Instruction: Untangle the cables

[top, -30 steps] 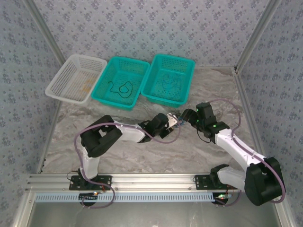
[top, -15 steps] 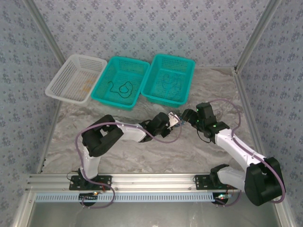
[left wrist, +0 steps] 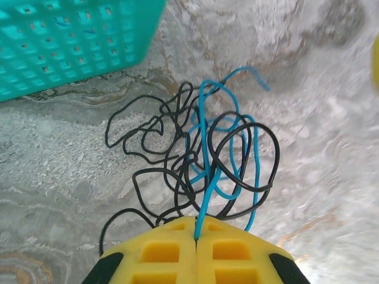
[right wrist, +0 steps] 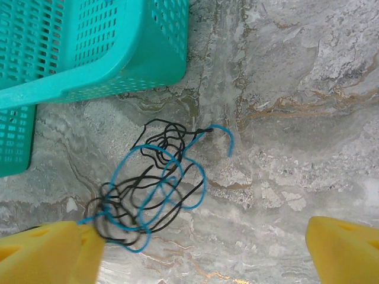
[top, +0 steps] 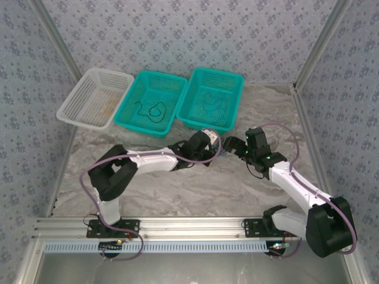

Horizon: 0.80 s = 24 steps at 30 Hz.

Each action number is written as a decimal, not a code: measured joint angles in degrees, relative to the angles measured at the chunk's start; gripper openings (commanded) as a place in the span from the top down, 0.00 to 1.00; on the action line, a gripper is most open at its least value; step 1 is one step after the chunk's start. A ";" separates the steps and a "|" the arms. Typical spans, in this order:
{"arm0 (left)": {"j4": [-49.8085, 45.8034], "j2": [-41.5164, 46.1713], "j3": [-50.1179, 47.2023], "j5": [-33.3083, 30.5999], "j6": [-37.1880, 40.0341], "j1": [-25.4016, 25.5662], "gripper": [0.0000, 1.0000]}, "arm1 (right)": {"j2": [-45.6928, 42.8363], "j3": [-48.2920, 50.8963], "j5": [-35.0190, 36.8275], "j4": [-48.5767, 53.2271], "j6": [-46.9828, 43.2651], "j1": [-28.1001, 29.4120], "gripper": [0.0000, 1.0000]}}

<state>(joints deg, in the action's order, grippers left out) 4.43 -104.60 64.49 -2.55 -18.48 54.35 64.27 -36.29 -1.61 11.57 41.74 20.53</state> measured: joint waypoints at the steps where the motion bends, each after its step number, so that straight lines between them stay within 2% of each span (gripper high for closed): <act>1: -0.57 0.59 0.39 1.79 -2.58 -0.81 1.00 | 0.00 0.00 -0.17 -0.17 -0.50 0.00 0.00; 5: -0.52 1.11 0.74 9.29 -12.17 -4.46 1.00 | 0.00 0.00 -0.76 -1.20 -2.36 0.13 0.00; 10: -0.79 1.11 0.90 14.49 -19.39 -6.99 1.00 | -0.98 0.81 -1.53 -3.30 -5.51 0.22 0.00; 18: -0.83 1.11 1.07 18.62 -22.34 -6.95 1.00 | -2.32 3.06 -9.53 -7.69 -9.29 0.22 0.01; 21: -0.83 1.11 1.07 19.43 -22.77 -6.95 1.00 | -1.29 3.06 -11.41 -10.23 -7.02 0.22 0.02; 24: -0.81 1.11 1.07 20.02 -23.15 -6.95 1.00 | 0.79 3.48 -12.33 -13.38 -2.73 0.22 0.09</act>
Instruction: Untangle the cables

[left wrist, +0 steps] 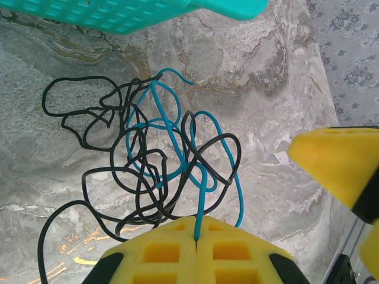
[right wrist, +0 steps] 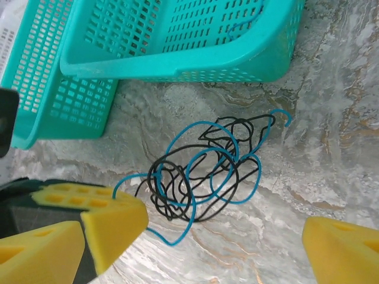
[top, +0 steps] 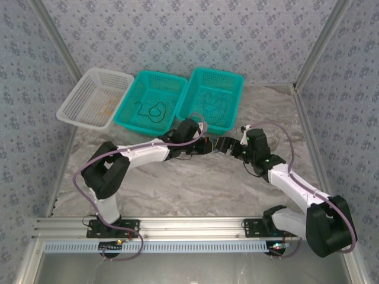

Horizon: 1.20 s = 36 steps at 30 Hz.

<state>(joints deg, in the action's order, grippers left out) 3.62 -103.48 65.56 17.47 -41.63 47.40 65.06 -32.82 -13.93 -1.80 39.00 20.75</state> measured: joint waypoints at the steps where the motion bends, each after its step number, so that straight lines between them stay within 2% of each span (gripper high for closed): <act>1: 0.02 0.00 0.00 0.15 -0.02 0.00 1.00 | 0.68 0.22 -0.37 -1.01 1.38 0.00 0.12; 3: 0.02 0.00 0.00 0.44 -0.04 0.00 1.00 | 2.56 0.44 -1.03 -3.15 4.24 0.11 0.22; 5: 0.07 0.00 0.00 0.76 -0.07 0.00 1.00 | 4.02 0.44 -1.44 -4.68 6.82 0.33 0.27; 17: 1.53 -0.02 0.00 1.44 -0.96 -0.04 1.00 | 7.34 0.59 -1.29 -9.22 15.30 0.76 0.44; 25: 2.80 -0.02 0.00 1.90 -1.57 -0.04 1.00 | 10.03 1.73 -0.90 -12.15 17.49 0.76 0.57; 29: 3.85 -0.04 -0.04 2.71 -2.12 -0.04 1.00 | 12.39 1.70 -1.14 -14.56 18.27 1.05 0.70; 33: 4.57 -0.07 -0.37 2.91 -2.67 -0.17 1.00 | 13.49 1.77 -1.27 -15.87 18.93 1.42 0.89; 36: 5.27 -0.07 -1.01 2.91 -3.04 -0.17 1.00 | 13.44 1.84 -0.59 -15.98 18.69 1.53 0.98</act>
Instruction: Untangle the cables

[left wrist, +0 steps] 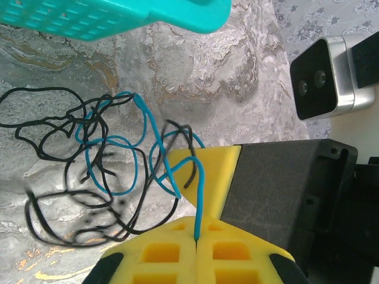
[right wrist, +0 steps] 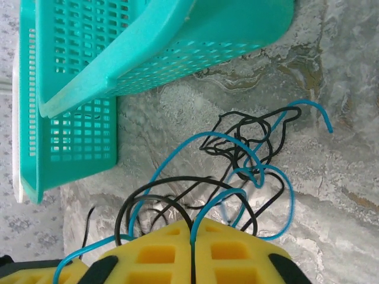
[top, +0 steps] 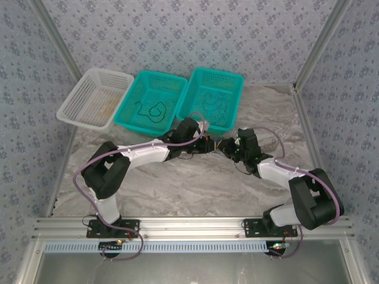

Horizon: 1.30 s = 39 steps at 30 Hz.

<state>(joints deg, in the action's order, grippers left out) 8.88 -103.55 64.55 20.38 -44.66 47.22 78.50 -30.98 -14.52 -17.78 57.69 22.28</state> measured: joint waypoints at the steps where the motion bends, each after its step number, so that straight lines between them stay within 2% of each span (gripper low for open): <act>1: 0.15 0.00 -0.24 0.00 -0.04 -0.02 1.00 | -0.11 0.04 0.35 0.07 -0.11 0.04 1.00; 11: 1.75 0.02 -2.71 0.24 -1.95 0.74 1.00 | -6.40 0.20 8.85 10.75 -6.14 3.78 1.00; 15: 5.16 0.20 -3.91 1.01 -1.92 1.20 1.00 | -7.98 0.17 12.02 14.58 -6.45 3.89 0.80; 17: 5.86 0.92 -5.27 0.44 -1.92 0.48 1.00 | -8.02 0.37 14.36 17.77 -6.38 3.34 0.76; 21: 7.78 1.88 -7.04 -0.33 -1.88 -1.07 1.00 | -8.00 1.60 17.84 23.67 -6.27 2.47 0.75; 25: 9.22 2.25 -7.43 -0.37 -1.46 -1.09 1.00 | -8.02 2.21 18.38 26.51 -6.32 1.79 0.73; 27: 9.60 2.49 -7.45 -0.35 -1.25 -1.03 1.00 | -8.72 2.62 18.10 26.93 -6.75 1.57 0.64; 30: 9.81 2.69 -7.45 -0.22 -1.25 -0.98 1.00 | -12.87 3.74 16.39 26.56 -9.75 1.46 0.44; 33: 9.44 2.73 -7.45 0.11 -0.90 -0.98 1.00 | -17.75 3.91 14.49 25.33 -13.73 1.46 0.32; 35: 9.27 2.73 -7.43 0.74 -0.68 -0.98 1.00 | -19.47 3.61 13.33 24.37 -16.68 1.46 0.19; 36: 9.20 2.73 -7.43 0.94 -0.57 -0.98 1.00 | -19.69 3.34 12.87 23.98 -18.03 1.46 0.07; 37: 9.14 2.73 -7.37 1.11 -0.42 -0.98 1.00 | -19.61 3.04 12.11 23.67 -19.37 1.46 0.00; 39: 8.81 2.73 -7.10 1.16 -0.39 -0.98 1.00 | -19.04 2.45 10.67 22.86 -21.79 1.49 0.00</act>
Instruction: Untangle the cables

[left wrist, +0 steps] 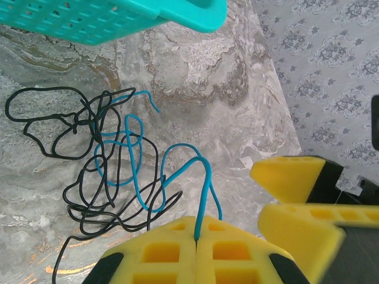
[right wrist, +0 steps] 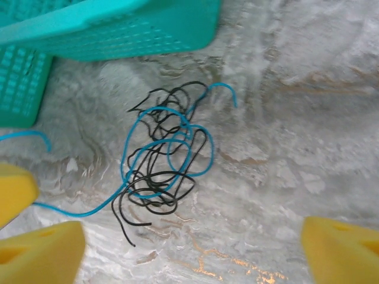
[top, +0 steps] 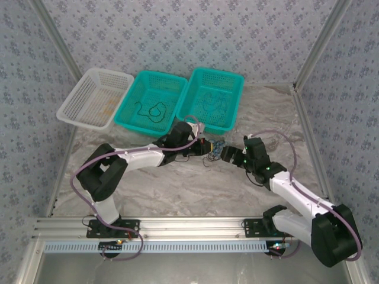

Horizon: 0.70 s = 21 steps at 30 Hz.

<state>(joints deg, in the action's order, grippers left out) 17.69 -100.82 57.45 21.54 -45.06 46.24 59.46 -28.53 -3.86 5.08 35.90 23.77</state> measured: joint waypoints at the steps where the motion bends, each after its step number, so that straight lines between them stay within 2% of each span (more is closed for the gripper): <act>1: -0.37 0.00 0.24 -0.02 0.00 0.00 1.00 | 0.26 -0.11 -0.50 -0.61 -0.85 0.02 0.00; 8: -7.54 0.66 5.46 0.09 5.18 0.00 1.00 | 0.90 -0.13 -2.38 -6.88 -5.42 1.40 0.00; 16: -15.26 7.65 7.78 -1.36 13.05 0.00 1.00 | 1.84 -0.13 -3.93 -13.51 -12.13 3.45 0.00; 21: -16.61 8.57 10.45 2.16 14.64 -0.13 1.00 | 1.84 0.61 -5.27 -20.17 -15.82 3.56 0.00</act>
<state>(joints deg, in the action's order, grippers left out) 1.08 -92.25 67.90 23.70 -30.41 46.11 61.30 -27.92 -9.13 -15.09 20.08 27.33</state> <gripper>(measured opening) 0.042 0.999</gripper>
